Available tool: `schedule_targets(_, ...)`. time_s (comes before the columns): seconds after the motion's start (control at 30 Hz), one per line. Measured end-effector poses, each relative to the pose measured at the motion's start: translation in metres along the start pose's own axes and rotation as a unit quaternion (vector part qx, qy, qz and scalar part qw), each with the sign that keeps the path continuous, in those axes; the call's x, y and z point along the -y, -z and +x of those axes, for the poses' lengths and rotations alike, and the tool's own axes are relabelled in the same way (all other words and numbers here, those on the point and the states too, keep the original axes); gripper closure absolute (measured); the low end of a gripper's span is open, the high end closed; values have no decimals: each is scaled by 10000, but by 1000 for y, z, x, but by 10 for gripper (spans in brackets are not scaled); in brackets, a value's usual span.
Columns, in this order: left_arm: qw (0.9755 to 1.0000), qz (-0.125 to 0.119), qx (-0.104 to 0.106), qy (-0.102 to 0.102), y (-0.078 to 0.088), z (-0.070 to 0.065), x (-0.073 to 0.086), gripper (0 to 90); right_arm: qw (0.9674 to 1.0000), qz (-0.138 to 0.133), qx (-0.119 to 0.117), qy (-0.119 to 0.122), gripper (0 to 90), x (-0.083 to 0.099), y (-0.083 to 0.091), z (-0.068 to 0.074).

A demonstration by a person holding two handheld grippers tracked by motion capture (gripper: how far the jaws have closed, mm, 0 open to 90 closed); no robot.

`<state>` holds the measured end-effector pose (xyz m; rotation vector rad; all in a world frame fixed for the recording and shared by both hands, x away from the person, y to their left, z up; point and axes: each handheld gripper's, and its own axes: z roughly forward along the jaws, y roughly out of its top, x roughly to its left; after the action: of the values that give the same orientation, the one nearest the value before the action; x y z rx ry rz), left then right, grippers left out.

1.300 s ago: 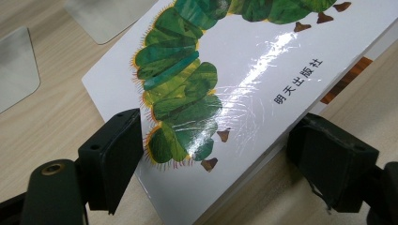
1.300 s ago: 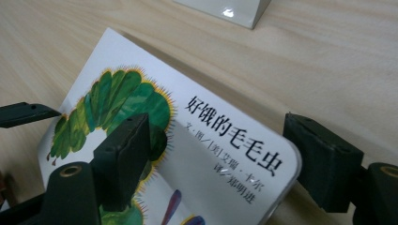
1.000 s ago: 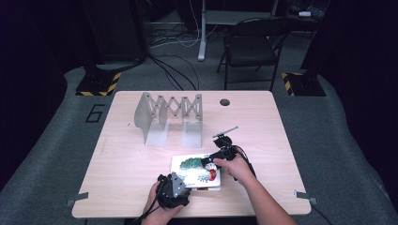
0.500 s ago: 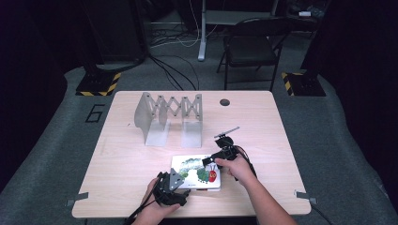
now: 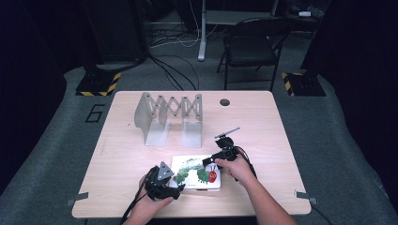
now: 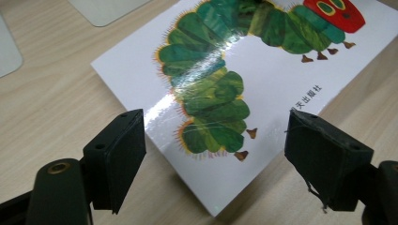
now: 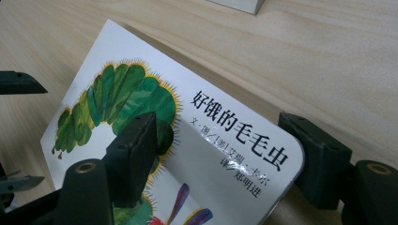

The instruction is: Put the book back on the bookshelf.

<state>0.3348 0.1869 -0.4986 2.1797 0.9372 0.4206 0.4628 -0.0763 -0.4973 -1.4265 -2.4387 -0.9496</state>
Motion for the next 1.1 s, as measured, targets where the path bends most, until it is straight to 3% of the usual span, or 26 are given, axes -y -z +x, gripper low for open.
schedule_targets(0.23,9996,22,-171,222,3,12,1,212,10000,-27,7,-16,301,0,0,0)
schedule_targets(0.67,9992,204,39,329,-7,17,-8,209,10000,-34,7,-13,301,1,0,0)
schedule_targets(0.73,9986,186,137,469,-9,17,-9,207,10000,-37,7,-14,301,1,0,0)
schedule_targets(0.83,9982,209,223,517,-13,17,-11,193,10000,-42,6,-10,301,1,0,0)
schedule_targets(0.97,9979,379,258,464,-16,15,-11,157,10000,-37,3,-14,301,1,0,0)
schedule_targets(1.1,9977,333,305,499,-19,12,-10,140,10000,-38,8,-8,301,1,0,0)
